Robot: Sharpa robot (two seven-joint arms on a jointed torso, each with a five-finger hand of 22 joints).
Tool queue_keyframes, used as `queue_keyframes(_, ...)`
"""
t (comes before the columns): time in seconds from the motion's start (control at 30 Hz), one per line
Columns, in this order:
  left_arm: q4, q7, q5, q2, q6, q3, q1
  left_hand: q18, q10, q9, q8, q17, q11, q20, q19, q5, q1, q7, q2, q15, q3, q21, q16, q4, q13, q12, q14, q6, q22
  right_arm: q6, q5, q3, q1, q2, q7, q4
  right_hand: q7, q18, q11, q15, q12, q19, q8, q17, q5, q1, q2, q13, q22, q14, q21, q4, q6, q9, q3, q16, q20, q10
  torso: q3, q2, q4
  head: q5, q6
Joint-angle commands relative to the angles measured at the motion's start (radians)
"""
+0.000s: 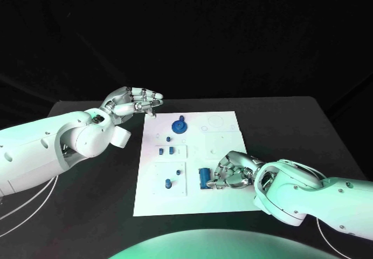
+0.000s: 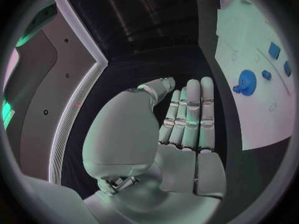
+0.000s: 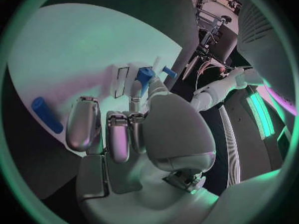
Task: Assemble the parts on the task board
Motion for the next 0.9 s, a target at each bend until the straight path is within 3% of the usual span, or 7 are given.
queue_keyframes(0.03, 0.003, 0.006, 0.001, 0.0, 0.007, 0.001, 0.001, 0.014, -0.008, 0.001, 0.006, -0.002, 0.001, 0.004, -0.005, 0.006, -0.007, 0.004, 0.007, 0.006, 0.002, -0.007, -0.001, -0.003, 0.0, 0.005, 0.001, -0.005, -0.001, 0.001, -0.024, 0.0, 0.0, 0.005, -0.013, -0.004, -0.006, -0.017, -0.008, -0.008, 0.003, 0.022, 0.004, 0.263, -0.006, 0.011, 0.005, 0.263, 0.167, 0.104, 0.001, 0.0, -0.005, 0.004, 0.011, 0.003, -0.01, 0.104, -0.0001, -0.001, -0.0002, 0.002, 0.0)
queue_keyframes(0.57, 0.004, 0.007, 0.001, -0.003, 0.006, 0.001, 0.001, 0.014, -0.008, 0.001, 0.006, -0.002, 0.001, 0.004, -0.005, 0.006, -0.007, 0.004, 0.007, 0.006, 0.002, -0.007, -0.001, -0.003, 0.0, 0.005, 0.001, -0.005, -0.001, -0.054, -0.058, 0.0, -0.001, 0.005, 0.0, -0.001, -0.01, -0.018, -0.011, -0.011, 0.003, 0.024, 0.011, 0.263, -0.006, 0.032, 0.013, 0.263, 0.169, 0.104, 0.006, -0.001, -0.009, 0.014, 0.03, 0.003, -0.012, 0.104, 0.0009, 0.0, -0.0012, 0.001, -0.001)
queue_keyframes(0.7, 0.004, 0.007, 0.001, -0.003, 0.006, 0.001, 0.001, 0.014, -0.009, 0.002, 0.007, -0.002, 0.001, 0.004, -0.005, 0.006, -0.009, 0.004, 0.008, 0.006, 0.003, -0.007, -0.001, -0.002, 0.0, 0.006, 0.001, -0.005, -0.001, -0.077, -0.048, 0.001, 0.0, -0.006, 0.022, 0.008, -0.006, -0.018, -0.009, -0.01, 0.003, 0.023, 0.008, 0.263, -0.008, 0.018, 0.003, 0.263, 0.169, 0.104, 0.002, 0.002, -0.017, 0.016, 0.027, 0.003, -0.013, 0.104, 0.0014, 0.0, -0.0012, 0.0, 0.0)
queue_keyframes(0.9, 0.003, 0.007, 0.001, -0.003, 0.006, 0.001, 0.001, 0.014, -0.009, 0.002, 0.007, -0.002, 0.001, 0.004, -0.005, 0.006, -0.009, 0.004, 0.008, 0.006, 0.003, -0.007, -0.001, -0.002, 0.0, 0.006, 0.001, -0.005, -0.001, -0.117, -0.012, 0.004, 0.022, -0.06, 0.063, 0.026, 0.031, -0.017, 0.021, 0.013, 0.003, 0.02, -0.056, 0.263, -0.006, 0.009, -0.023, 0.263, 0.167, 0.104, -0.014, 0.001, -0.093, -0.003, 0.038, 0.003, 0.002, 0.104, -0.0004, -0.002, -0.0025, -0.002, 0.002)
